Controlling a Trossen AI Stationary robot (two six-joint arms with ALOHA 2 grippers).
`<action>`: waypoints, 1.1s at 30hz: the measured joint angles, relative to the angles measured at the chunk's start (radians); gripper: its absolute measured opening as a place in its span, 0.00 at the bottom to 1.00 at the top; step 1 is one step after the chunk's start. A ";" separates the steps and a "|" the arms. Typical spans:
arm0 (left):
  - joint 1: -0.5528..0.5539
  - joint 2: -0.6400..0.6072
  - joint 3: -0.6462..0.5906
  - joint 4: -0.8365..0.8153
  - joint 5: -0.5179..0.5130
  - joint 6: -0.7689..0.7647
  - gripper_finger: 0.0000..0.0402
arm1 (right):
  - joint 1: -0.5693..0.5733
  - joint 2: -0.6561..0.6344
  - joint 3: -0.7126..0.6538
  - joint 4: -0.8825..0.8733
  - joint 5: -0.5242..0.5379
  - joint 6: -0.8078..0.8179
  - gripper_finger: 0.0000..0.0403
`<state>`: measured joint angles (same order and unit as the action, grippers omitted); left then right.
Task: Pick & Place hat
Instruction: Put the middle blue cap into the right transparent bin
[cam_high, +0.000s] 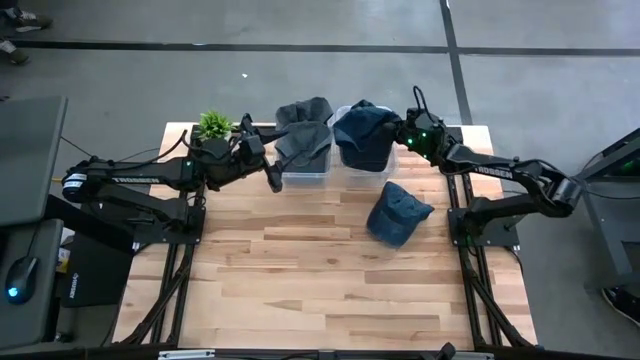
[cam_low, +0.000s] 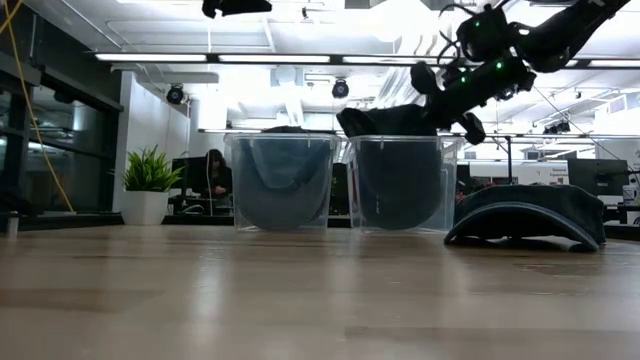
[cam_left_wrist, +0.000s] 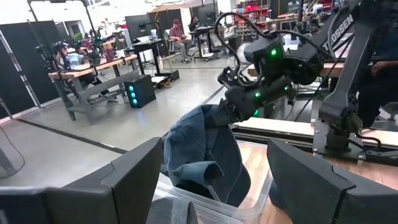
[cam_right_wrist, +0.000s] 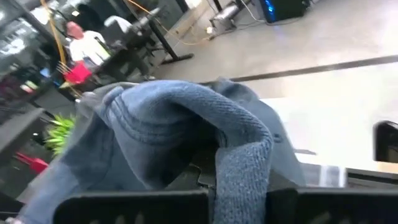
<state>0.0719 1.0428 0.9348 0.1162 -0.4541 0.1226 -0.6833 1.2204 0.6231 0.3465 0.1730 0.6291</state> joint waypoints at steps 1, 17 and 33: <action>0.000 0.000 0.000 0.000 0.000 0.000 0.72 | -0.004 0.005 0.000 -0.006 0.000 -0.002 0.01; 0.000 0.000 0.000 -0.005 0.000 -0.002 0.72 | -0.008 0.019 0.000 -0.095 0.034 -0.104 0.01; 0.000 0.000 0.000 -0.022 0.034 -0.022 0.72 | -0.011 0.019 0.000 -0.095 -0.013 -0.237 0.04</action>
<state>0.0719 1.0428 0.9348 0.0939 -0.4206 0.1005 -0.6945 1.2392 0.6231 0.2520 0.1596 0.3920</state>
